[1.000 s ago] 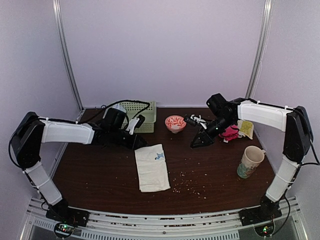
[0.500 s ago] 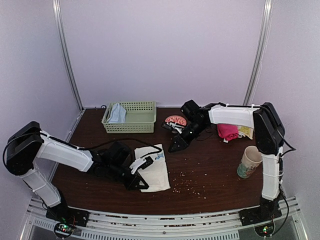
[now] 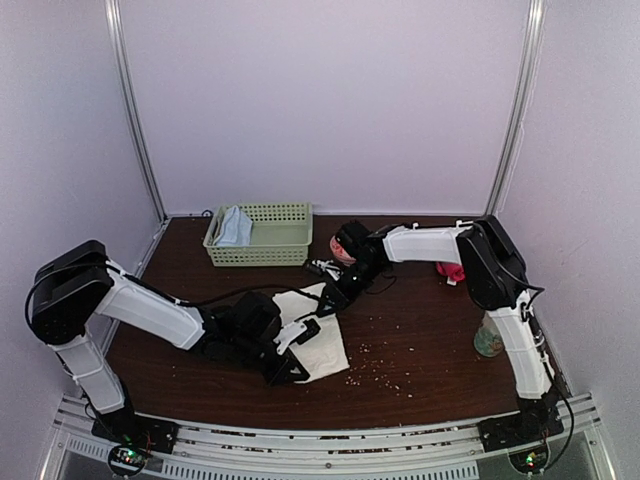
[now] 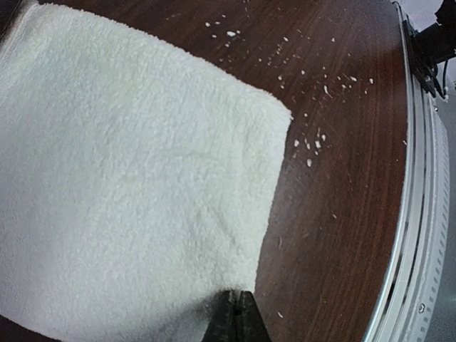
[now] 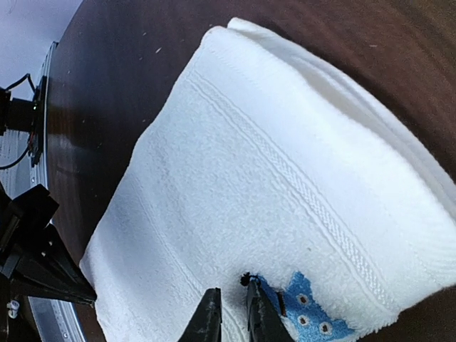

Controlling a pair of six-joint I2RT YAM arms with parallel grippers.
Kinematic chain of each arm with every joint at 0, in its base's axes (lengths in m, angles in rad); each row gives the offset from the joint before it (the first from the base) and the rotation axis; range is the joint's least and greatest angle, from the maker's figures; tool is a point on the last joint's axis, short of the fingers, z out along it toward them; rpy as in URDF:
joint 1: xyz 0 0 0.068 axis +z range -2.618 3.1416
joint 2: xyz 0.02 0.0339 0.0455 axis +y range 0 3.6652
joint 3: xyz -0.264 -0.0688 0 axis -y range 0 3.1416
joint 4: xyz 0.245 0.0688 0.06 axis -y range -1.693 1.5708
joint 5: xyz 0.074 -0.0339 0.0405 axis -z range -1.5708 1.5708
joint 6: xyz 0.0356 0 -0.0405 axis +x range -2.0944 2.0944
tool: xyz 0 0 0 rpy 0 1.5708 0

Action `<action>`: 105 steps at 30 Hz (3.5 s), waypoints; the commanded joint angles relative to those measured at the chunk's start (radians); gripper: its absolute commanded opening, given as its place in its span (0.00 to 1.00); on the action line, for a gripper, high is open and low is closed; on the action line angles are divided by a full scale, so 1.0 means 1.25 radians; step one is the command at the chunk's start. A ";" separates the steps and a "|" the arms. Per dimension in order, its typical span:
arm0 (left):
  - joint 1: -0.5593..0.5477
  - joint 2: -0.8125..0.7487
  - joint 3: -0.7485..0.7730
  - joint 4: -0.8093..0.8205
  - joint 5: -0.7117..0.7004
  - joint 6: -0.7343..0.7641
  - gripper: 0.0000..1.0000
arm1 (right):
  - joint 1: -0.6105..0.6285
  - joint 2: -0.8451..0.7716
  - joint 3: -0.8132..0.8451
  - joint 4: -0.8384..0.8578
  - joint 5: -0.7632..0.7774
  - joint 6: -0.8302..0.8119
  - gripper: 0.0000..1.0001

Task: Roll the towels
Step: Pick up the towel from the center of the board, then roll the towel at the center of the board.

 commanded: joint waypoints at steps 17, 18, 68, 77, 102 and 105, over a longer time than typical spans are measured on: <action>-0.036 -0.116 0.142 -0.125 -0.235 0.233 0.50 | -0.112 -0.235 -0.053 -0.053 -0.087 -0.136 0.29; -0.036 -0.108 0.153 -0.147 -0.251 0.261 0.50 | -0.117 -0.261 -0.075 -0.052 -0.078 -0.146 0.30; 0.070 0.214 0.416 -0.362 0.243 0.267 0.04 | 0.025 -0.813 -0.725 0.052 0.310 -0.433 0.55; 0.109 0.245 0.400 -0.299 0.367 0.192 0.04 | 0.212 -0.705 -0.729 0.247 0.482 -0.422 0.54; 0.132 0.226 0.357 -0.268 0.331 0.173 0.26 | 0.252 -0.523 -0.648 0.299 0.448 -0.442 0.06; 0.132 0.084 0.209 -0.071 0.241 0.068 0.44 | 0.226 -0.496 -0.599 0.209 0.331 -0.428 0.02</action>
